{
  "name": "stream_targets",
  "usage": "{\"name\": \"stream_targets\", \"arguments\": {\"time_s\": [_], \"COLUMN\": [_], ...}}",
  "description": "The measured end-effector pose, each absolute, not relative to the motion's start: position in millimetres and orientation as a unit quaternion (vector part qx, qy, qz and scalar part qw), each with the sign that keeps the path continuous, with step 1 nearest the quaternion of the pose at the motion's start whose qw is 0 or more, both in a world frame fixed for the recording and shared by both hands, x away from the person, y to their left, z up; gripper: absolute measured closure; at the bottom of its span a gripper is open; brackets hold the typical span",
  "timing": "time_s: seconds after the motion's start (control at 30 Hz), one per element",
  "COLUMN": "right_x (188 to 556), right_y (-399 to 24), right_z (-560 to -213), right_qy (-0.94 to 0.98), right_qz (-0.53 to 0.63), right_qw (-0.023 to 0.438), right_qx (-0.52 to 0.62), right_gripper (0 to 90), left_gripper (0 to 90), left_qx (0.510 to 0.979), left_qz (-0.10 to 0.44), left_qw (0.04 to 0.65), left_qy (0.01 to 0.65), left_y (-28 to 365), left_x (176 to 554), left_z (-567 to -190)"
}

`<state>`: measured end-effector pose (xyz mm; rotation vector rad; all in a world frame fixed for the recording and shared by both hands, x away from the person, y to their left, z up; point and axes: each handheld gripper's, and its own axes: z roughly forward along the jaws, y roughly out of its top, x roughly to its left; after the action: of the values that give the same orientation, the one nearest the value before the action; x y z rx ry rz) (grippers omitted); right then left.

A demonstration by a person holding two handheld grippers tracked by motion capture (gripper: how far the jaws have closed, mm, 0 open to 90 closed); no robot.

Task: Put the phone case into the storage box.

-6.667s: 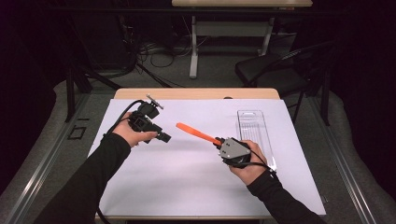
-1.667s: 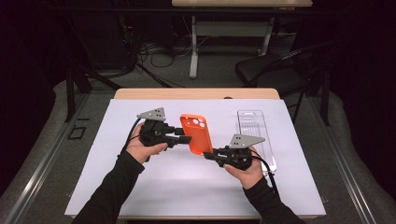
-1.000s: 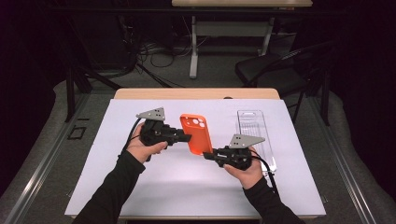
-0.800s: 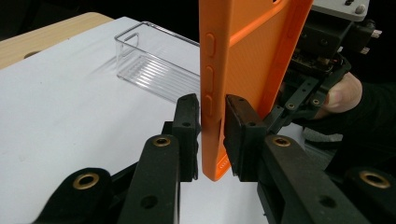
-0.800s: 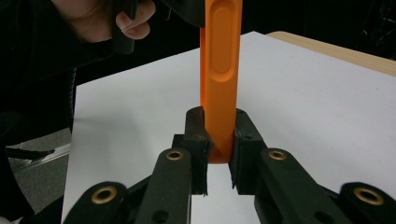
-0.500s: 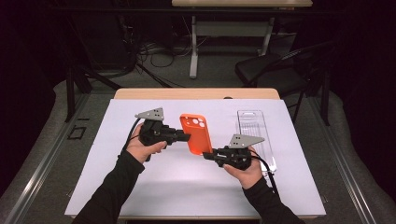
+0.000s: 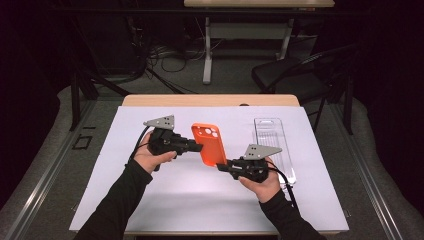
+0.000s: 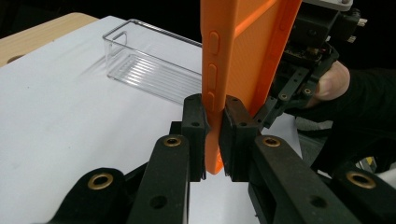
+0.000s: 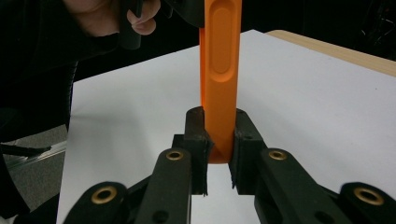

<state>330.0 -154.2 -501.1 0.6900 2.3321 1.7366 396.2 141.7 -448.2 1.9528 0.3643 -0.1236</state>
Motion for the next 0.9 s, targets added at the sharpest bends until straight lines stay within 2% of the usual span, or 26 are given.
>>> {"name": "stream_targets", "arguments": {"time_s": [0.9], "right_x": [328.9], "right_y": [-152.5], "right_z": [-501.1], "right_qy": [0.784], "right_qz": [0.572], "right_qw": [0.091], "right_qx": [0.223], "right_gripper": [80.2], "left_gripper": [81.8], "left_qx": [0.825], "left_qz": [-0.061], "left_qw": [0.544], "left_qy": [0.142], "left_y": [143.0], "left_x": [400.0], "left_z": [-450.2]}}
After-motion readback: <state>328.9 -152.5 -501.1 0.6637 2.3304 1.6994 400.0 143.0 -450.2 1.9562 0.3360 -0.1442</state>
